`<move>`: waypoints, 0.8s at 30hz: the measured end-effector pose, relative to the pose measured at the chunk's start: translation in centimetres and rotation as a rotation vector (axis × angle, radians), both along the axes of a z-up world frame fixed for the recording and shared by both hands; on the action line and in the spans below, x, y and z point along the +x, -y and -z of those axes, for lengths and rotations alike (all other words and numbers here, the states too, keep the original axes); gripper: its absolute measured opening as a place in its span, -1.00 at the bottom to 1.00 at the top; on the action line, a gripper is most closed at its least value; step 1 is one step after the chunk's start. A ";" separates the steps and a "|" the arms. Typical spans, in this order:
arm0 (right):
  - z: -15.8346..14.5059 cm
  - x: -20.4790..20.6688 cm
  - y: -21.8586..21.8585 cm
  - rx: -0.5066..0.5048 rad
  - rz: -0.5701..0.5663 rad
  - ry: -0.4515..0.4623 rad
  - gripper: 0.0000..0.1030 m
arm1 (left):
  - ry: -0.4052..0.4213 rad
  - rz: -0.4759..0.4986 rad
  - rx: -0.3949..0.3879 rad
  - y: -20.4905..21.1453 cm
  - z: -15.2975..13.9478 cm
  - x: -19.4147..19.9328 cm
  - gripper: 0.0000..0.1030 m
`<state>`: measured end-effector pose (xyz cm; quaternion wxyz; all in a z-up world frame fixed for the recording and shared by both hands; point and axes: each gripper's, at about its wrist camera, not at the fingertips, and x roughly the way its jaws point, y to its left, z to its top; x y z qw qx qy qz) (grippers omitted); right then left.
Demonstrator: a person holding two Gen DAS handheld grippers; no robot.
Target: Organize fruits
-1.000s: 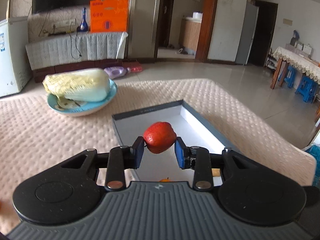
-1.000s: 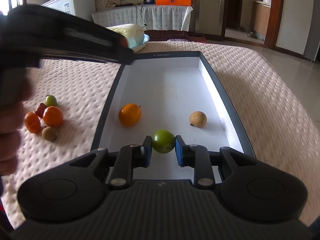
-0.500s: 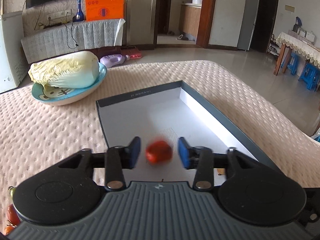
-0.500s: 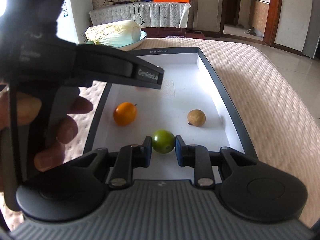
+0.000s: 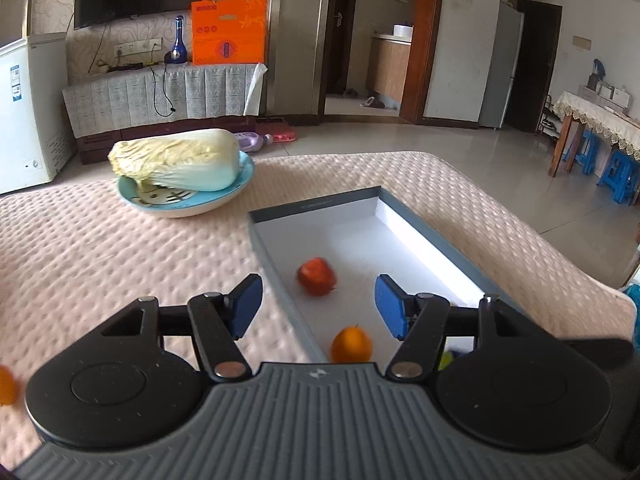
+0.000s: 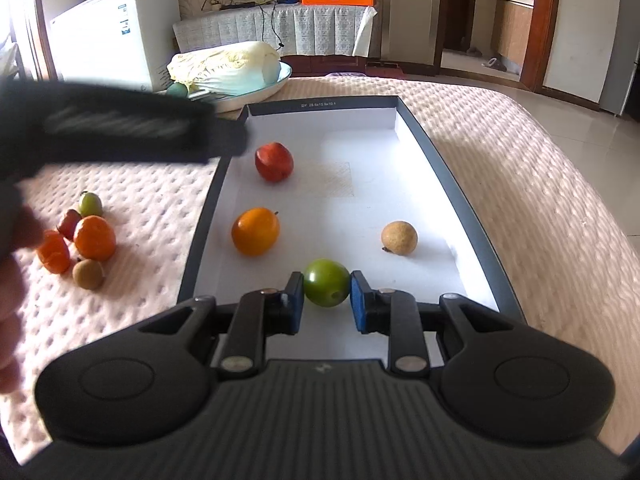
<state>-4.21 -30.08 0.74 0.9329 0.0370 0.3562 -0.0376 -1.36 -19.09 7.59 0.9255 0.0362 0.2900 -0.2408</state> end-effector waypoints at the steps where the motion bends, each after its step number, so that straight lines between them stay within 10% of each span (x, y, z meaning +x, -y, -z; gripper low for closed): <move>1: 0.0 0.0 0.0 -0.004 0.006 0.001 -0.44 | 0.002 0.001 0.000 -0.5 -0.1 -0.5 0.32; 24: -1.3 -0.6 -1.4 -0.060 0.010 0.060 -0.23 | -0.059 -0.011 -0.048 -8.5 1.7 -10.5 0.32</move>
